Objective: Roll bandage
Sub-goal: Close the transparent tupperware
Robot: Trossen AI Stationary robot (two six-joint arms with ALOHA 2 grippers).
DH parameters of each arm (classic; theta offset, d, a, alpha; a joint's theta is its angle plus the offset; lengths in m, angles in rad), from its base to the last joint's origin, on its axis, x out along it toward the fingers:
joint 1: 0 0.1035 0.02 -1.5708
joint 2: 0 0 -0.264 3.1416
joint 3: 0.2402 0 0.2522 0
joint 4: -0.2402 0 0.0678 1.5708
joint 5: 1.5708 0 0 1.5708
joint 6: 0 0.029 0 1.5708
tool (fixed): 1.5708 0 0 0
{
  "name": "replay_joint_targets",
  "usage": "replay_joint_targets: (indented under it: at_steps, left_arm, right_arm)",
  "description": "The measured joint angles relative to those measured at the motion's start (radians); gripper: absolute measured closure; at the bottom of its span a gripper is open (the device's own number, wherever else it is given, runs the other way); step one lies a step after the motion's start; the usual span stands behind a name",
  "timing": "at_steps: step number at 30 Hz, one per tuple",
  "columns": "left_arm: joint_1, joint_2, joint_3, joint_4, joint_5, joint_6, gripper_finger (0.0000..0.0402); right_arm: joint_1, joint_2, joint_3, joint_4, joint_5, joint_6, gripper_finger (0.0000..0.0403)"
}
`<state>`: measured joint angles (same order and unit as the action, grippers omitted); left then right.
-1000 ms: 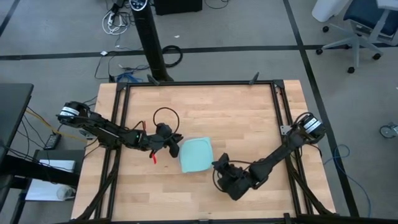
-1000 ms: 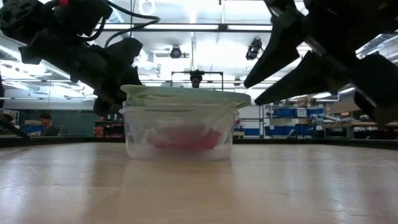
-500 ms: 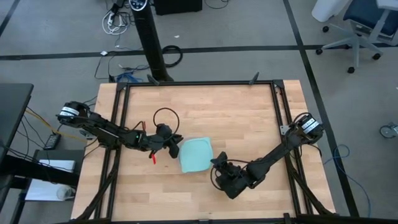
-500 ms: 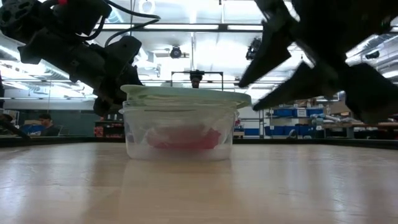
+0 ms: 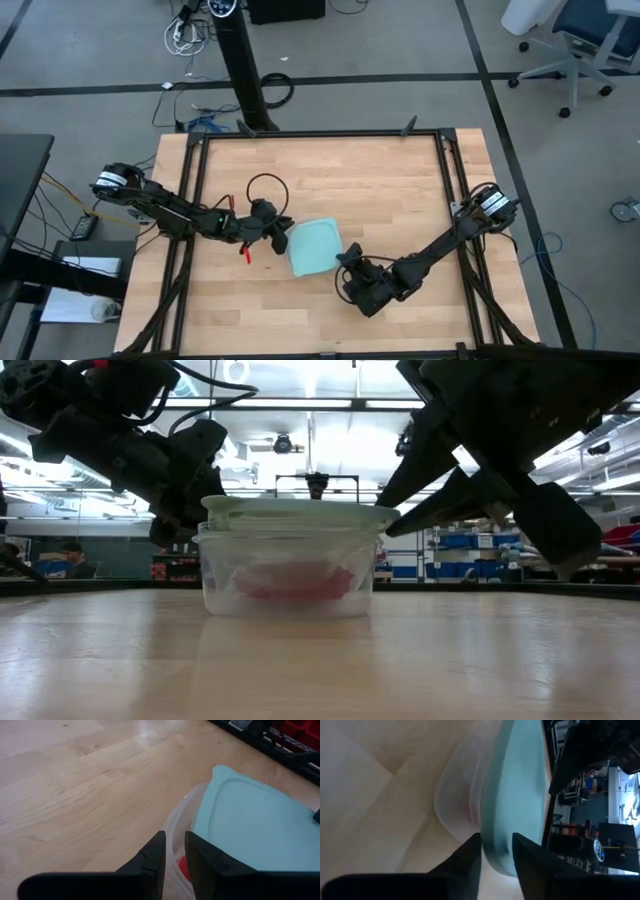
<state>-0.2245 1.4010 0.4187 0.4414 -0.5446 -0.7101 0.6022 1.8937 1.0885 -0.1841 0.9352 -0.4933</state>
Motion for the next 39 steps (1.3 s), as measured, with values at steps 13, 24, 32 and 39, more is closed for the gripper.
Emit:
replay_joint_targets:
  at_steps: [13,24,32,39]
  left_arm:
    - [0.0,0.0,0.0,-0.005,0.0,0.002,0.0326]
    - [0.0,0.0,0.0,-0.007,0.023,0.0,0.0326]
    - [0.0,0.0,0.0,-0.006,0.042,-0.001,0.0326]
    - [0.0,0.0,0.0,0.011,0.042,-0.001,0.0326]
  right_arm:
    - [0.033,-0.033,0.0,-0.005,0.101,-0.051,0.0388]
    - [0.006,-0.178,0.0,-0.196,0.19,-0.016,0.0384]
    - [-0.056,-0.236,0.0,-0.777,0.026,0.665,0.0381]
    - [-0.074,-0.217,-0.045,-0.746,-0.253,0.758,0.0377]
